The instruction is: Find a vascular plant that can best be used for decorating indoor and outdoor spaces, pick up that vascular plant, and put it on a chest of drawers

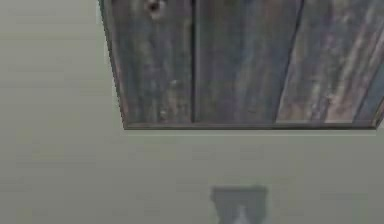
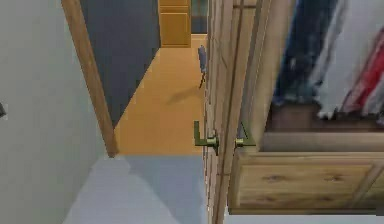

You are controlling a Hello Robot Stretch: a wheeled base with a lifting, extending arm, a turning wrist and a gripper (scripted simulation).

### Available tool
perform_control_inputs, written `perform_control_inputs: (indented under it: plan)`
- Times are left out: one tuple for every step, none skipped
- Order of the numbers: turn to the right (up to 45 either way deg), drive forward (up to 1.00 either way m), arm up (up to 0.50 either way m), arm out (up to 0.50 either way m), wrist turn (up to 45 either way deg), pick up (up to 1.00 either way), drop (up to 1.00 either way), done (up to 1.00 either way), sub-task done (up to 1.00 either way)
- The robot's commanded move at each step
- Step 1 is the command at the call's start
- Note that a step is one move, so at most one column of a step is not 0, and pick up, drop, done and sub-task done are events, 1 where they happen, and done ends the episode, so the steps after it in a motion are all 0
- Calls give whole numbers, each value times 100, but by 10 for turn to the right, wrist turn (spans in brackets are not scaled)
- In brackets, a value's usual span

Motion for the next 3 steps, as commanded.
perform_control_inputs:
  plan:
    - [450,0,0,0,0,0,0,0,0]
    - [0,40,0,0,0,0,0,0,0]
    - [450,0,0,0,0,0,0,0,0]
